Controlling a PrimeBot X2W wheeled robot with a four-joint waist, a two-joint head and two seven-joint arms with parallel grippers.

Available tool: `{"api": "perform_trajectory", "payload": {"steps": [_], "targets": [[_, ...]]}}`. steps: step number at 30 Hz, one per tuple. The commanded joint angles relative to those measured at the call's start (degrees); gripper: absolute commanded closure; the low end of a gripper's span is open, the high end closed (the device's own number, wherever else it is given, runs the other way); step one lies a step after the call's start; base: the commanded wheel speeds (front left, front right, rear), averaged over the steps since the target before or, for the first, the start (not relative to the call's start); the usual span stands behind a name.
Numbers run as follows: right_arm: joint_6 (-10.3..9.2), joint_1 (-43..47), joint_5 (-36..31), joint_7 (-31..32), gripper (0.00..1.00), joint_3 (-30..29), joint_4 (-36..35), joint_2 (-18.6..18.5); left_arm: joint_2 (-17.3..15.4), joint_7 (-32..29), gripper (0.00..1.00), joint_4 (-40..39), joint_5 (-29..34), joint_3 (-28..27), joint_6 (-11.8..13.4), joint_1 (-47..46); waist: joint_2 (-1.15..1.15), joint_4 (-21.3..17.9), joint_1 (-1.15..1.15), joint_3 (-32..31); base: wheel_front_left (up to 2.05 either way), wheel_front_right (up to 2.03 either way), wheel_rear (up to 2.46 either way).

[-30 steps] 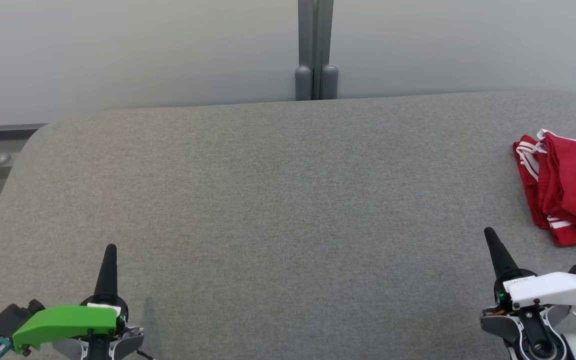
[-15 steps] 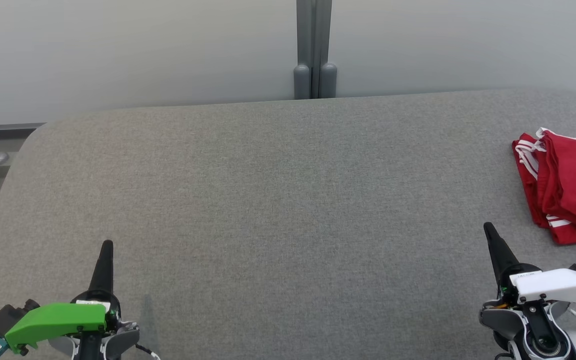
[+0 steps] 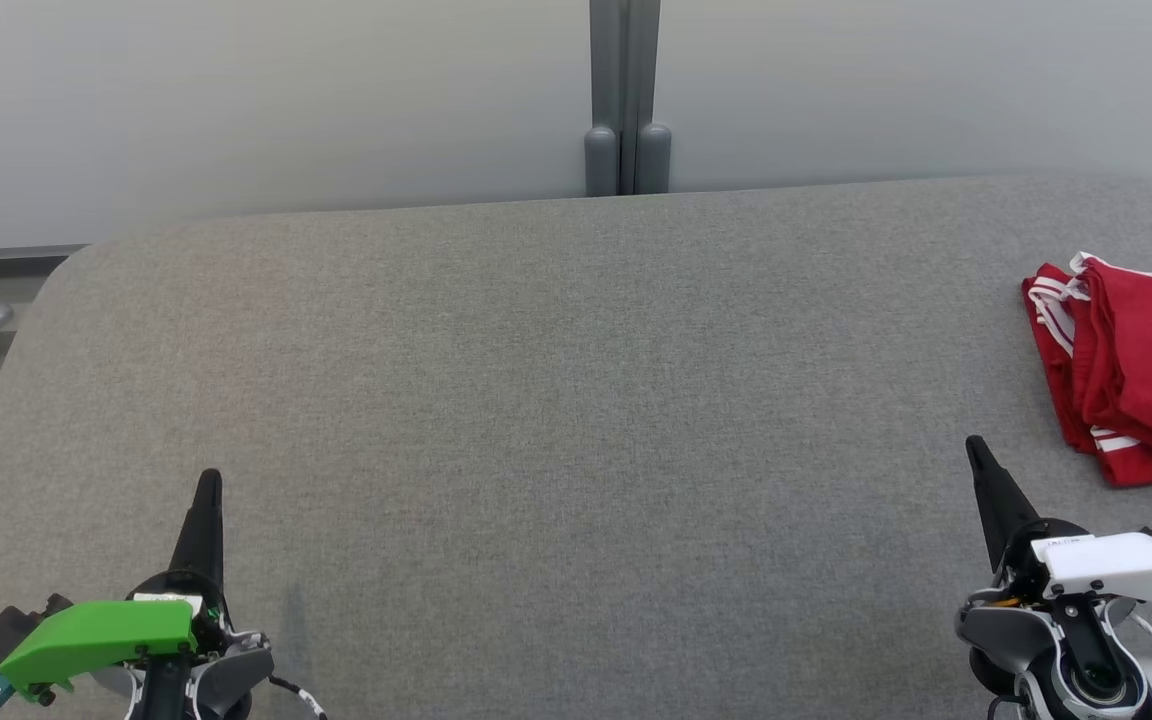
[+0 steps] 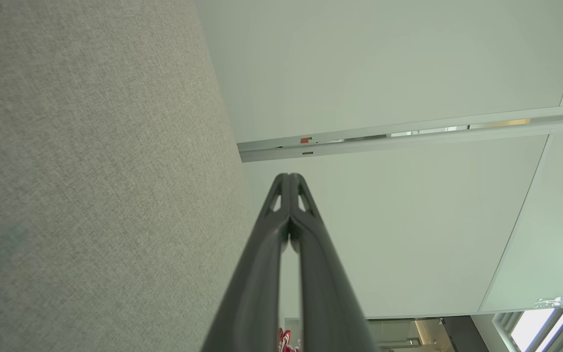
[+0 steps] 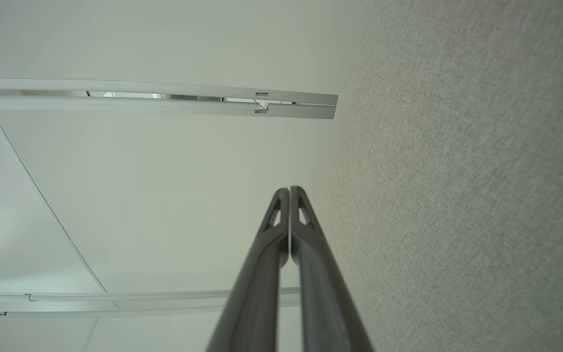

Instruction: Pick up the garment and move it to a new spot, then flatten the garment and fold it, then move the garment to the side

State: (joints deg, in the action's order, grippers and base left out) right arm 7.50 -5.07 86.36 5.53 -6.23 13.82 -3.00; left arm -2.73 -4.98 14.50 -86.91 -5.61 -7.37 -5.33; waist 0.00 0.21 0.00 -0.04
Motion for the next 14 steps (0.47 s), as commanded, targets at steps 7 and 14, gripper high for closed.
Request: {"api": "perform_trajectory", "payload": {"steps": [7, 14], "targets": [[-0.01, -1.2, 3.5, 0.7, 1.00, -0.3, 0.1, 0.0, -0.4, -1.0, 1.00, -0.5, -3.3, -0.7, -0.2, -1.2, 0.00, -0.1, 0.00, 0.1, 0.00, 0.00, 0.00], [-0.01, -1.4, 6.1, 1.1, 1.00, -0.4, 0.3, 0.1, -0.4, -1.6, 1.00, -0.6, -5.6, -1.0, -0.2, -1.3, 0.00, -0.2, 0.00, 0.2, 0.00, 0.00, 0.00]]}}
